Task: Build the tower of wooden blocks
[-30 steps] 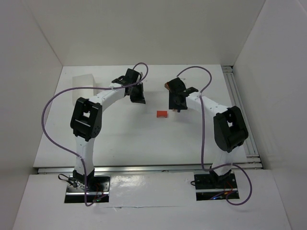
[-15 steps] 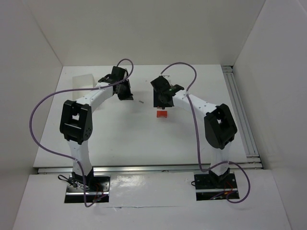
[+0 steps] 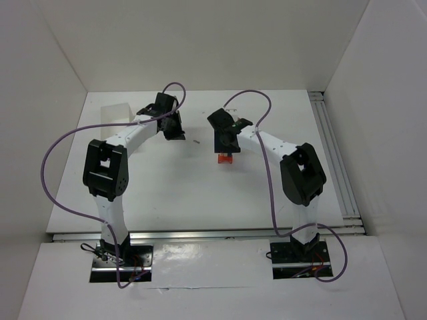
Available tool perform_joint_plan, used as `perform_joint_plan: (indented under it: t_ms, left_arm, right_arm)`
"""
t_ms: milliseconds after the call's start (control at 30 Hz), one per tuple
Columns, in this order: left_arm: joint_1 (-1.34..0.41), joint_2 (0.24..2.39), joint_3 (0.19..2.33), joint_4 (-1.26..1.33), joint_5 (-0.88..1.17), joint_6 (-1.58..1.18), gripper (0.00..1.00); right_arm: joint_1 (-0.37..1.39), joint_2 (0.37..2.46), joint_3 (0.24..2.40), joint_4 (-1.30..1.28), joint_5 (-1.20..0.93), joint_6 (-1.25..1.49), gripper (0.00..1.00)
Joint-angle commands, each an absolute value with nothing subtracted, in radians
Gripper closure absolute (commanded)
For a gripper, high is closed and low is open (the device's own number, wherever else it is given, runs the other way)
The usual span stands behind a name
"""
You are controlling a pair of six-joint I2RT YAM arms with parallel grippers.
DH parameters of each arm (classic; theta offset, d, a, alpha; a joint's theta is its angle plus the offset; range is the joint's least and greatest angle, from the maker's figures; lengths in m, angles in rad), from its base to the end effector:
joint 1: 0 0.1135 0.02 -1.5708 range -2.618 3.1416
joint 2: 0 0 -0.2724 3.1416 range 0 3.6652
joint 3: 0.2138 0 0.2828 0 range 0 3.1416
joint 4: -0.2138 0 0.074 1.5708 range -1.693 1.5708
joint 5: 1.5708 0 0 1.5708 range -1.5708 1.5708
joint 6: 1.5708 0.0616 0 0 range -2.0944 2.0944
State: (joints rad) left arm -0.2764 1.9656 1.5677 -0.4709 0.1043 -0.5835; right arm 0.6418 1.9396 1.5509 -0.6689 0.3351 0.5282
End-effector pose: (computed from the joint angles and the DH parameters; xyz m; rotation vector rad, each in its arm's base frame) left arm 0.4698 -0.1399 0.2099 -0.3351 2.4775 -0.5001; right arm 0.3819 0.2601 0.2032 -0.0316 2.5368 0.0098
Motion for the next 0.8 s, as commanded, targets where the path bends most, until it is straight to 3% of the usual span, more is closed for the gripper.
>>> perform_joint_plan:
  t_ms: [0,767]
  left_arm:
    - [-0.270,1.910,1.557,-0.463,0.095,-0.598,1.00]
    - [-0.270,1.910,1.557,-0.454,0.095,-0.589,1.00]
  right_arm:
    - [0.652,1.944,1.578,-0.687,0.364,0.543,0.56]
    - [0.652,1.991,1.578,-0.669,0.334,0.543,0.56]
